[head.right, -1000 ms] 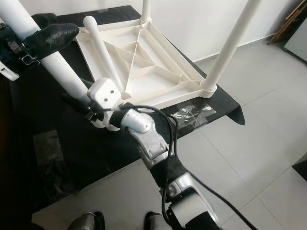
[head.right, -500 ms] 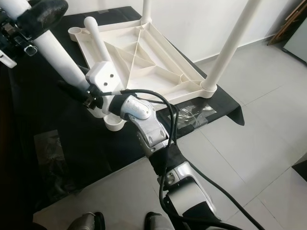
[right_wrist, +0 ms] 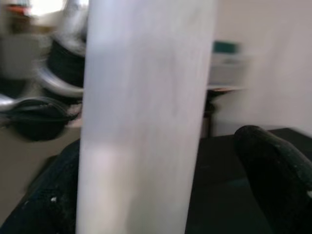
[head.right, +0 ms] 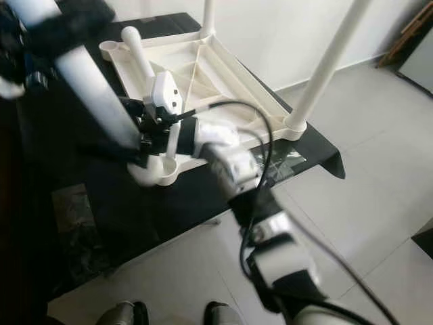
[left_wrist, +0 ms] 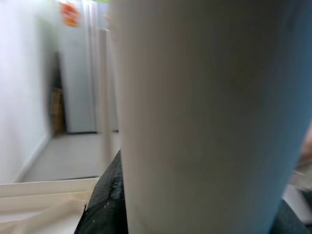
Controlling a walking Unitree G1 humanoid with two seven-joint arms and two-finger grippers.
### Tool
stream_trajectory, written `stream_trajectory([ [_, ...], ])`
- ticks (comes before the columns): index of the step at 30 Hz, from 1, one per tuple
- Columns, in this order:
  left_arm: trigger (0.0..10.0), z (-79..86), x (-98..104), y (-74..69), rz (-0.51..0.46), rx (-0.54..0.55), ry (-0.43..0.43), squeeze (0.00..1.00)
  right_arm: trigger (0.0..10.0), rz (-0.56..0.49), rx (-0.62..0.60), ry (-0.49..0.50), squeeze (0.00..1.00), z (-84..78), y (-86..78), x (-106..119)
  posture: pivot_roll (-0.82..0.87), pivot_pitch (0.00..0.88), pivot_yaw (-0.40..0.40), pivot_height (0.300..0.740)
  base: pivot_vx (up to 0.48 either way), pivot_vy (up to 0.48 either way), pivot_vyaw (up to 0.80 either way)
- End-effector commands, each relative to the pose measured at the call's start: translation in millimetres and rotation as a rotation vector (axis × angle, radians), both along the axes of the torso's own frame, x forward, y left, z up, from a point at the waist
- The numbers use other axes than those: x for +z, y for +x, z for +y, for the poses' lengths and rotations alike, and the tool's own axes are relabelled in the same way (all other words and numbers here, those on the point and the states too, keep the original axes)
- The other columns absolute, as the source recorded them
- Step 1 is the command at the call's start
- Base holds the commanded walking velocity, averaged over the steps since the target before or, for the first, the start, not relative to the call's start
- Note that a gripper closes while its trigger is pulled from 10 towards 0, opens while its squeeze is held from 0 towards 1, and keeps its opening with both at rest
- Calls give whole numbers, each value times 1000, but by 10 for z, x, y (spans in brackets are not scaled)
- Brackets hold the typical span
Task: Building children table
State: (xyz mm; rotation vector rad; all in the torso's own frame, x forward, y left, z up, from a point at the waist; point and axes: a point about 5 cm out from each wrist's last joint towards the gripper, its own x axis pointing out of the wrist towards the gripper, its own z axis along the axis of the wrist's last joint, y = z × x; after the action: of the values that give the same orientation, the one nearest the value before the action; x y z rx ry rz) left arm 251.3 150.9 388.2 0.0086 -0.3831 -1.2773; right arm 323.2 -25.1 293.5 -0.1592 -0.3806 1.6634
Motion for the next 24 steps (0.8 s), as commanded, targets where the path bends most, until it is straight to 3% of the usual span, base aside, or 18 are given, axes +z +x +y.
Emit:
stream_trajectory([
  [1, 0, -169, -61, -126, 6, -181, 58, 0, 10000, 21, 83, -31, 51, 137, -56, -18, -45, 111, -66, 740, 0, 0, 0],
  [3, 0, -262, -205, -110, 38, -260, 140, 0, 10000, 47, 163, -99, 0, 147, -57, -16, -52, 107, -71, 740, 0, 0, 0],
  [5, 0, -262, -205, -110, 38, -260, 140, 0, 10000, 47, 163, -99, 0, 147, -57, -16, -52, 107, -71, 740, 0, 0, 0],
  [6, 0, -328, -291, -59, 38, -293, 189, 0, 10000, 47, 201, -168, 0, 202, -68, -51, -57, 103, -69, 740, 0, 0, 0],
  [10, 0, -351, -304, -36, 35, -302, 197, 0, 10000, 49, 207, -190, 0, 236, -73, -68, -57, 103, -69, 740, 0, 0, 0],
  [11, 0, -378, -286, -15, 20, -316, 199, 0, 0, 58, 218, -207, 0, 264, -78, -90, -57, 106, -67, 740, 0, 0, 0],
  [16, 0, -403, -255, -2, 5, -331, 197, 0, 0, 82, 243, -227, 0, 275, -94, -122, -56, 107, -67, 740, 0, 0, 0],
  [18, 0, -431, -202, -4, -19, -362, 212, 0, 0, 148, 272, -265, 0, 251, -89, -202, -55, 117, -66, 740, 0, 0, 0],
  [24, 0, -428, -198, 0, -29, -364, 216, 0, 0, 161, 261, -262, 0, 244, -72, -203, -58, 125, -68, 740, 0, 0, 0],
])
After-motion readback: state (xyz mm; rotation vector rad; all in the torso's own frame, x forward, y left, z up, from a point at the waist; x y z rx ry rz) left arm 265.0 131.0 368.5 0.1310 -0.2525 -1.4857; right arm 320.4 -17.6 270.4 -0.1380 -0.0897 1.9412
